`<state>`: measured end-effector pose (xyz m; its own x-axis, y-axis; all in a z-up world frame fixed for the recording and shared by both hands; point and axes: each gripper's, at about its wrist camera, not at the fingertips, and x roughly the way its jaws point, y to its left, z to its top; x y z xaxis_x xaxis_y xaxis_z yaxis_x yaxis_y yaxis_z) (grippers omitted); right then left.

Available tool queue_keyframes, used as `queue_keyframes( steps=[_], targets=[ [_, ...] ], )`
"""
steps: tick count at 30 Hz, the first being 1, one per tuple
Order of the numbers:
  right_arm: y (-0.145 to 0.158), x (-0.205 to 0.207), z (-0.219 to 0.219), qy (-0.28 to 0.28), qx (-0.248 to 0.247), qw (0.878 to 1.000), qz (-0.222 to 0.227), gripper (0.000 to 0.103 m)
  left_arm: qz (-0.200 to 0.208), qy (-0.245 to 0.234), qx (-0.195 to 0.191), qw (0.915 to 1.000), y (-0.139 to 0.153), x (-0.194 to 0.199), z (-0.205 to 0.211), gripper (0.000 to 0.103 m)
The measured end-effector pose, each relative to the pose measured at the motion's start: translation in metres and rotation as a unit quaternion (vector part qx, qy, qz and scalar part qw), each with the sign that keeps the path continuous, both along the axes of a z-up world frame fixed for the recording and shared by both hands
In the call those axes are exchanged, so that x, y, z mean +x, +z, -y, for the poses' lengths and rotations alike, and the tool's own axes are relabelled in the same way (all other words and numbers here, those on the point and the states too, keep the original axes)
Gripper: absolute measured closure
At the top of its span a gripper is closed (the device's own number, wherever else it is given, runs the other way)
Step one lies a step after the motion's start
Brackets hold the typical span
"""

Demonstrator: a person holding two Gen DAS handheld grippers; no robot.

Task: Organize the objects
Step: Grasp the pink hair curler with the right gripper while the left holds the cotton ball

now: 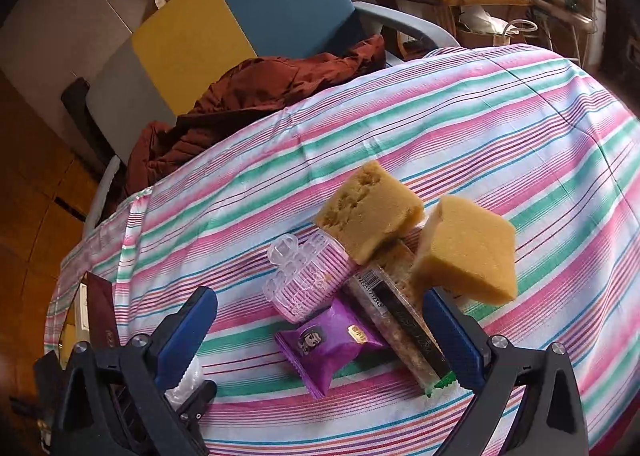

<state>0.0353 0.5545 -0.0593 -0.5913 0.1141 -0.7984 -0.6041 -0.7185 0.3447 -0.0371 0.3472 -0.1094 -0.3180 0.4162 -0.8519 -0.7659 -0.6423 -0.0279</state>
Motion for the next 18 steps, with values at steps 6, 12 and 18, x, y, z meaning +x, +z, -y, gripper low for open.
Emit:
queue_keyframes(
  steps=[6, 12, 18],
  targets=[
    [-0.006, 0.003, -0.009, -0.018, -0.018, 1.000, 0.005, 0.000, 0.004, -0.002, 0.025, 0.9997, -0.002, 0.001, 0.008, 0.062],
    [-0.008, -0.002, -0.005, -0.015, -0.012, 1.000, 0.012, 0.000, -0.004, -0.001, 0.031, 0.9995, -0.003, 0.003, 0.009, 0.061],
    [-0.011, -0.015, 0.008, 0.016, 0.023, 0.999, 0.037, 0.001, -0.023, -0.002, 0.042, 0.9988, -0.004, 0.008, 0.010, 0.061]
  ],
)
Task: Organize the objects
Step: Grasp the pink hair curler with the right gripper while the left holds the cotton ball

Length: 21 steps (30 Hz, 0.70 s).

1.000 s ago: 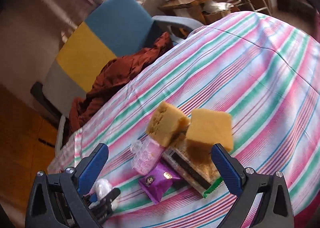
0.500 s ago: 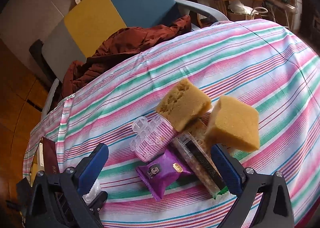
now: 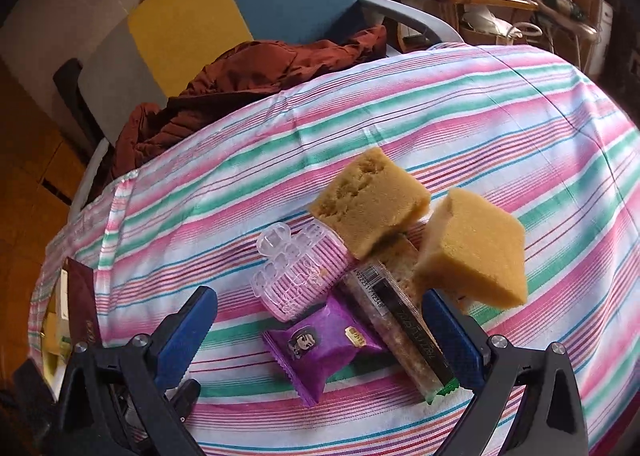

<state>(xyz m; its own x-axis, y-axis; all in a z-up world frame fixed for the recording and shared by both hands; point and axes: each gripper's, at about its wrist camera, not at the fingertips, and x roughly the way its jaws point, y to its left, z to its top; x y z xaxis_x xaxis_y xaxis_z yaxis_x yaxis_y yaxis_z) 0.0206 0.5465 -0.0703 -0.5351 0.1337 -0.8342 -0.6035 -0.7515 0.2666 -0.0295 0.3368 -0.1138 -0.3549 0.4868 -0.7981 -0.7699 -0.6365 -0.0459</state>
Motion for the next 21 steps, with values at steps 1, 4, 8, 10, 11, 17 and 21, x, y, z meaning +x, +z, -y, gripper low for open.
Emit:
queue_keyframes(
  steps=[1, 4, 8, 10, 11, 17, 21],
  targets=[
    [-0.001, -0.002, 0.002, 0.006, 0.006, 1.000, 0.005, 0.003, 0.000, 0.000, 0.002, 1.0000, 0.000, 0.000, 0.001, 0.061],
    [-0.003, -0.006, 0.007, 0.016, 0.022, 0.999, 0.018, 0.005, -0.004, 0.000, 0.004, 1.0000, 0.000, 0.001, 0.002, 0.061],
    [-0.001, -0.005, 0.007, 0.009, 0.034, 0.999, 0.017, 0.006, -0.003, 0.000, 0.007, 1.0000, -0.001, -0.001, 0.001, 0.061],
    [0.001, -0.009, 0.013, 0.027, 0.056, 0.998, 0.027, 0.006, 0.003, 0.001, 0.012, 0.9999, -0.001, -0.002, 0.002, 0.061],
    [0.001, -0.013, 0.017, 0.042, 0.066, 0.996, 0.035, 0.006, 0.006, 0.001, 0.016, 0.9999, -0.001, -0.002, 0.003, 0.061],
    [-0.011, -0.051, 0.029, 0.152, 0.128, 0.975, 0.098, 0.006, 0.010, 0.001, 0.022, 0.9997, -0.001, -0.004, 0.005, 0.061],
    [-0.029, -0.064, 0.014, 0.159, 0.123, 0.971, 0.126, 0.018, 0.014, 0.001, 0.028, 0.9995, -0.001, -0.004, 0.006, 0.061]
  ],
)
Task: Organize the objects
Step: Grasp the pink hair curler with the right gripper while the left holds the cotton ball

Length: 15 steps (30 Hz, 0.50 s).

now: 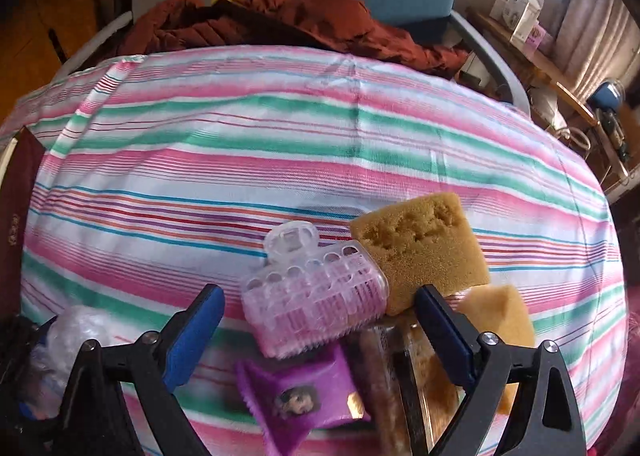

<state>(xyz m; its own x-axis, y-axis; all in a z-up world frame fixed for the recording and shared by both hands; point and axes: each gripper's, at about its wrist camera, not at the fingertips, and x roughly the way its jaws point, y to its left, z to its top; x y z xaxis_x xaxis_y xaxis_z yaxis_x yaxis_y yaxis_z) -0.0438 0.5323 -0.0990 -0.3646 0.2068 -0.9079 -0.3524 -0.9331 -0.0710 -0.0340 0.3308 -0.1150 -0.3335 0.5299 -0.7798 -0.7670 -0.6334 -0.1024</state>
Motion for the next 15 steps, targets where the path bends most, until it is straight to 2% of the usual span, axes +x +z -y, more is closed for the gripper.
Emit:
queue_keyframes(
  steps=[2, 5, 9, 10, 15],
  targets=[
    [0.006, 0.006, 0.001, 0.007, -0.030, 0.999, -0.022, 0.034, -0.002, 0.000, -0.001, 1.0000, 0.000, 0.000, 0.000, 0.061],
    [0.016, 0.015, 0.008, 0.030, -0.098, 0.993, -0.065, 0.035, -0.010, -0.001, -0.007, 0.9999, 0.000, 0.003, -0.003, 0.061],
    [0.001, 0.009, 0.017, 0.062, -0.181, 0.980, -0.061, 0.029, -0.008, -0.001, -0.004, 1.0000, 0.000, 0.002, -0.002, 0.061],
    [-0.001, 0.010, 0.021, 0.062, -0.174, 0.981, -0.055, 0.023, -0.009, -0.001, -0.005, 0.9999, 0.000, 0.002, -0.002, 0.061],
    [-0.006, 0.007, 0.022, 0.055, -0.152, 0.986, -0.050, 0.023, -0.012, -0.001, -0.006, 0.9999, 0.000, 0.003, -0.002, 0.061]
  ],
)
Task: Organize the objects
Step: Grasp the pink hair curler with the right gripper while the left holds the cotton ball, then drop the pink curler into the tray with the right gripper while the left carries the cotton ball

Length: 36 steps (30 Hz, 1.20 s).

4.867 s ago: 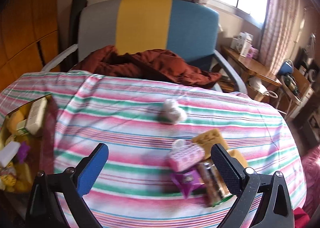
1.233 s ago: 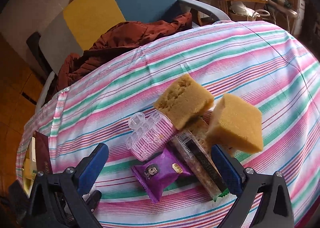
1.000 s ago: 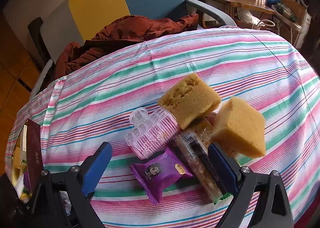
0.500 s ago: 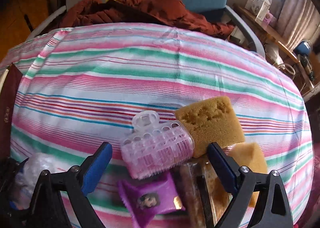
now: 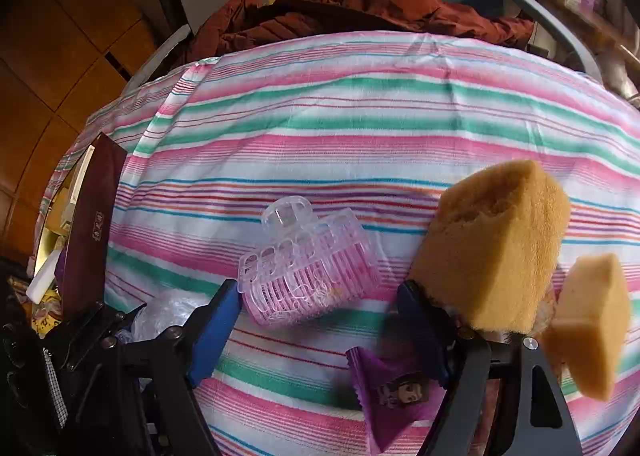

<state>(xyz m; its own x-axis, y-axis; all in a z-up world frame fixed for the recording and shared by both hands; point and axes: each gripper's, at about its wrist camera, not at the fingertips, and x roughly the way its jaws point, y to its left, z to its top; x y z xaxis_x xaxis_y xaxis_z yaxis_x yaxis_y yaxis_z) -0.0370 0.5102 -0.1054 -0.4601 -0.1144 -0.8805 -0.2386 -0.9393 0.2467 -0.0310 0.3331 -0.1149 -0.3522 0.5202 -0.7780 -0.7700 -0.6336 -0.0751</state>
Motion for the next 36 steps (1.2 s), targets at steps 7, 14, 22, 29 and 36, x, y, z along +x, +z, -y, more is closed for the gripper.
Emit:
queue_keyframes(
  steps=[7, 14, 22, 29, 36],
  targets=[
    [0.011, -0.006, 0.003, 0.007, 0.029, 0.999, -0.020, 0.012, -0.006, 0.000, -0.004, 1.0000, 0.000, 0.001, -0.001, 0.061],
    [0.005, -0.013, 0.016, 0.039, 0.056, 0.998, -0.015, 0.034, -0.015, 0.001, -0.011, 0.9998, 0.000, 0.004, -0.004, 0.061],
    [0.023, -0.004, 0.007, 0.019, 0.024, 0.998, -0.049, 0.034, 0.006, -0.006, -0.003, 1.0000, 0.026, 0.009, 0.007, 0.069],
    [0.037, 0.004, 0.011, 0.002, 0.019, 0.998, -0.062, 0.034, -0.020, -0.008, 0.046, 0.9987, 0.091, 0.027, 0.054, 0.069],
    [0.072, 0.006, 0.052, 0.014, -0.004, 0.995, -0.102, 0.034, -0.025, 0.048, 0.075, 0.9957, 0.120, 0.019, 0.122, 0.069]
  ],
)
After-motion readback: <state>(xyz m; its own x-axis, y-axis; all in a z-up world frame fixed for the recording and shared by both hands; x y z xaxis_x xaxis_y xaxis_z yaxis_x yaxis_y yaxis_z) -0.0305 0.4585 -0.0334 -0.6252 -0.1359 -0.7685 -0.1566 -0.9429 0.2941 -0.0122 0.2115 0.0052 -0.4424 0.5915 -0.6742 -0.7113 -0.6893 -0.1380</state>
